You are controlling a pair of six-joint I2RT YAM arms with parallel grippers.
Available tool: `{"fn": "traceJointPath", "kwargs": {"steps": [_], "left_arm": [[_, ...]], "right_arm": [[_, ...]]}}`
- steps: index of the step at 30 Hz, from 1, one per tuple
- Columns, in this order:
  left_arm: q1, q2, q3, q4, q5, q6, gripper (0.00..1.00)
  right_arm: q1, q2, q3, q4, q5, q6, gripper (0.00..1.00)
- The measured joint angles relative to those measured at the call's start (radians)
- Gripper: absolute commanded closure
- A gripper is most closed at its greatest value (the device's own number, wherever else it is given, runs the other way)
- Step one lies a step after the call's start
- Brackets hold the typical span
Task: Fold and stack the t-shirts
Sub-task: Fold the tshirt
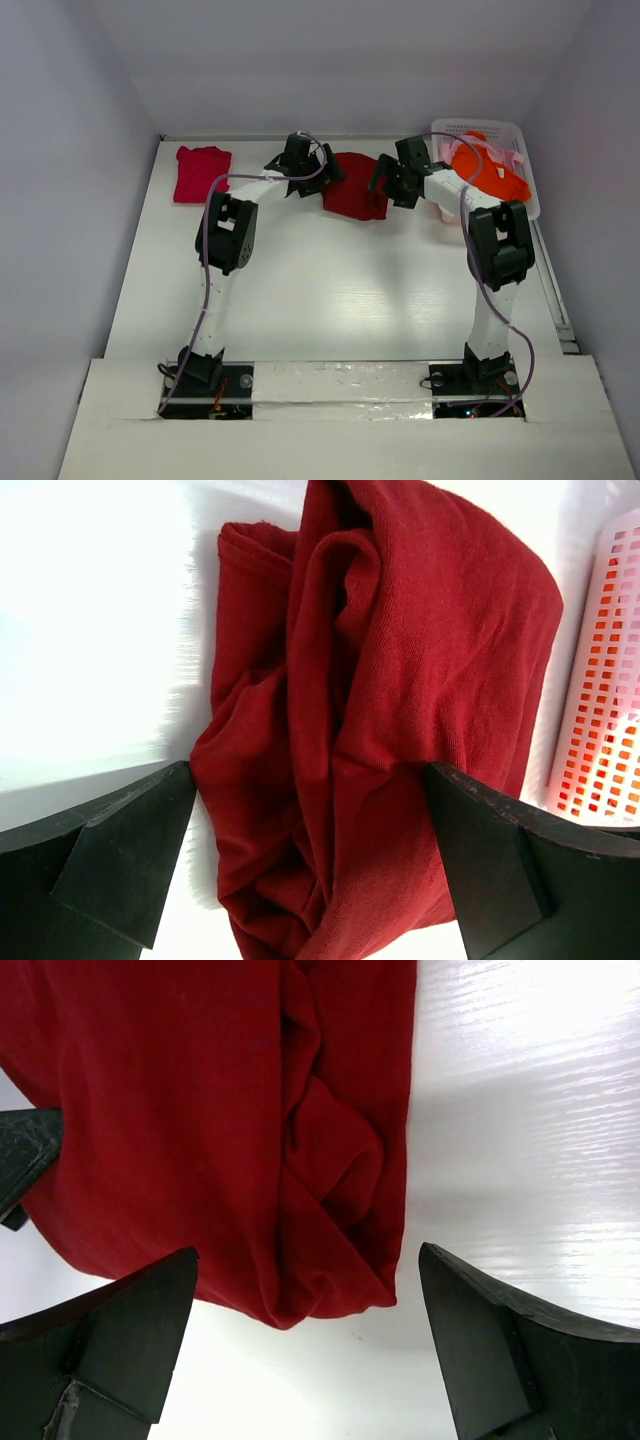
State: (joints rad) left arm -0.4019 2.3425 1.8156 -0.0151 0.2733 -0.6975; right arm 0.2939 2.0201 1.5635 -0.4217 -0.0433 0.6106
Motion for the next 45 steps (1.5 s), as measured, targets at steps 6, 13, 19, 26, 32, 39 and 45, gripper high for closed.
{"fn": "traceJointPath", "kwargs": {"steps": [6, 13, 19, 26, 32, 39, 45], "left_arm": [[0.000, 0.000, -0.003, 0.011, 0.005, 0.000, 0.01], [0.000, 0.000, -0.003, 0.011, 0.006, 0.000, 0.01], [0.000, 0.000, -0.003, 0.011, 0.006, 0.000, 0.01], [0.000, 0.000, -0.003, 0.011, 0.006, 0.001, 0.01], [0.000, 0.000, -0.005, 0.014, 0.007, 0.001, 0.01], [0.005, 0.000, -0.011, 0.025, 0.007, 0.001, 0.01], [0.005, 0.000, -0.022, 0.044, 0.010, 0.001, 0.01]], "right_arm": [[0.000, 0.000, -0.008, 0.023, -0.026, 0.008, 0.04], [-0.017, 0.002, -0.028, 0.066, -0.080, 0.007, 0.04], [-0.079, 0.002, -0.090, 0.090, -0.113, 0.006, 0.04], [-0.111, 0.002, -0.103, 0.097, -0.156, 0.003, 0.04], [-0.111, 0.002, -0.106, 0.129, -0.218, 0.004, 0.05], [-0.111, 0.005, -0.107, 0.150, -0.258, 0.011, 0.05], [-0.111, 0.010, -0.108, 0.166, -0.283, 0.018, 0.06]]}}
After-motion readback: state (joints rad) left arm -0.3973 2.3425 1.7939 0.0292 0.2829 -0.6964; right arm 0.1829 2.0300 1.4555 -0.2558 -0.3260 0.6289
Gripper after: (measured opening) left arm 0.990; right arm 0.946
